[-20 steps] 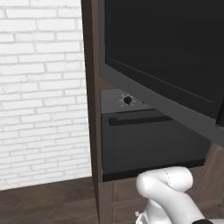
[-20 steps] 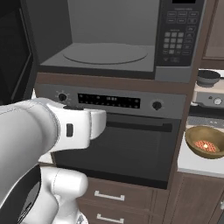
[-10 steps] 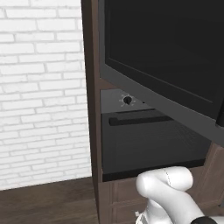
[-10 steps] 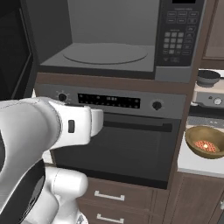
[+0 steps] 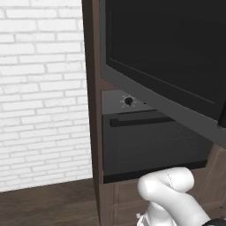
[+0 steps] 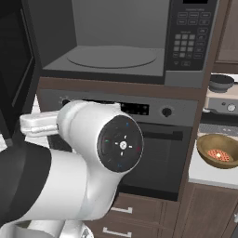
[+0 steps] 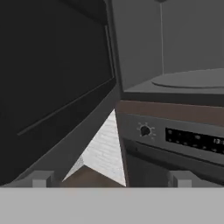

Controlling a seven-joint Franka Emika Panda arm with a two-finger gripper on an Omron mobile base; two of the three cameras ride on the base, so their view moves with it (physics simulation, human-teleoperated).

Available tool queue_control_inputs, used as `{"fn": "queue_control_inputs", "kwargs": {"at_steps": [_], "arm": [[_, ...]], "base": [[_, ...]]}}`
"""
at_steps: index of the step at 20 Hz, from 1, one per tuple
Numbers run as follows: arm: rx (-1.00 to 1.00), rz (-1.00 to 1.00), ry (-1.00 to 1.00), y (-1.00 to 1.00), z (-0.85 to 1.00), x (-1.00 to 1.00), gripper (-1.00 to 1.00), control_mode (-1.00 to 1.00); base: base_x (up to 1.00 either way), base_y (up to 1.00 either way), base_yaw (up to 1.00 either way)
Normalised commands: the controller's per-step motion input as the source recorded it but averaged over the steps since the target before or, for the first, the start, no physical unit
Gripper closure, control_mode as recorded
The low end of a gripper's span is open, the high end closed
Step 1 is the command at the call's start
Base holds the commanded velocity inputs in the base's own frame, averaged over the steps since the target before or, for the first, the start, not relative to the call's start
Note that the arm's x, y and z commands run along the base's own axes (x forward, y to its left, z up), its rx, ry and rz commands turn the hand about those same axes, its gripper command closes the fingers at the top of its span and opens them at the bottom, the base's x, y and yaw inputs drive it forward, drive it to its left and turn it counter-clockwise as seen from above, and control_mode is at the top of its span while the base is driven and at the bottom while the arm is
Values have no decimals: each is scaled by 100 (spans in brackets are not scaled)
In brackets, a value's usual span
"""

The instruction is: Open the microwave, place the bowl with waffle inside the microwave, then close the microwave door and turn it on.

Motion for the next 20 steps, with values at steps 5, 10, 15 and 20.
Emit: {"fn": "queue_control_inputs", "kwargs": {"at_steps": [5,10,15,20], "arm": [[2,37,-7,46,0,31,-100,-100],[0,31,-8,56,0,18,-100,-100],[0,31,-11,62,0,-13,-100,-100],[-6,26,-18,88,11,-76,-100,-100]], "base": [[0,0,0],[0,0,0],[0,0,0],[0,0,0]]}}
